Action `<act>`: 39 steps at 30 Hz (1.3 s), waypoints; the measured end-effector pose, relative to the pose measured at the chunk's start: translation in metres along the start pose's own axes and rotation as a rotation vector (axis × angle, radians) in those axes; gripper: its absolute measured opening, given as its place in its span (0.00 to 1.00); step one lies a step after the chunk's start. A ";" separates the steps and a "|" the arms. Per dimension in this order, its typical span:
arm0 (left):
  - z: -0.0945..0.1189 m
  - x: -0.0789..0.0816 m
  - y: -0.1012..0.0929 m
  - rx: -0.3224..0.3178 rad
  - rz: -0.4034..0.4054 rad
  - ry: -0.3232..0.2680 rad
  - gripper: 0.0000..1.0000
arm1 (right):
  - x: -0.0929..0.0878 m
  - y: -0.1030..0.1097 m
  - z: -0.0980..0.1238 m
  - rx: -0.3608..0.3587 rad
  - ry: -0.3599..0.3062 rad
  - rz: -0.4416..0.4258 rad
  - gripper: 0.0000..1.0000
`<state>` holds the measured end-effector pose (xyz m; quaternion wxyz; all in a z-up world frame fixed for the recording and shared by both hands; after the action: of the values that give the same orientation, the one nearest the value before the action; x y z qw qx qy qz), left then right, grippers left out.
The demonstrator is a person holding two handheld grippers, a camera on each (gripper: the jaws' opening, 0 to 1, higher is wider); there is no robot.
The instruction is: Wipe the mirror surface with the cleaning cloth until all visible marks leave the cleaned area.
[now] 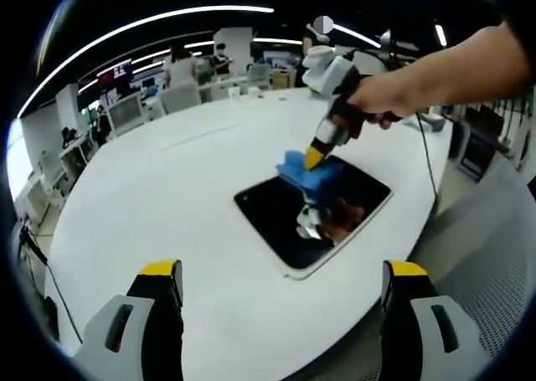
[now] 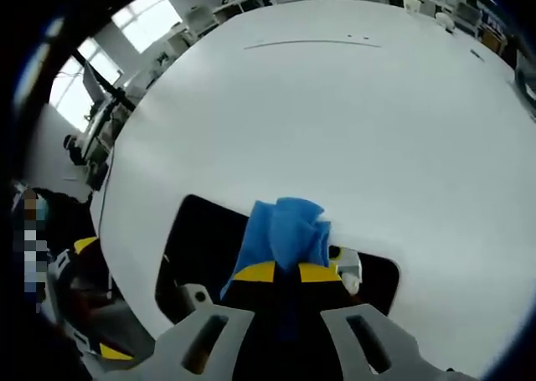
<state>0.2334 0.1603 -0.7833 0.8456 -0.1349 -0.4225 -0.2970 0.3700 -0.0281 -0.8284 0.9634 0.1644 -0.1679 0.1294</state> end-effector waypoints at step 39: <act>0.000 0.001 -0.008 -0.018 -0.039 0.009 0.99 | -0.064 0.016 0.018 0.021 -0.006 -0.011 0.02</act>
<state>0.2292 0.1539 -0.7828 0.8404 -0.1328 -0.4186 -0.3176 0.3021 -0.0318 -0.8315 0.9617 0.1760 -0.1686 0.1255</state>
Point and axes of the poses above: the point that each gripper's makers call its tool centre point, and the gripper's own axes: z roughly backward along the fingers, y roughly to its left, x roughly out of its top, the point moved 3 cm from there along z, roughly backward along the fingers, and after that the axes turned 1 degree about -z, right-handed, at the moved point
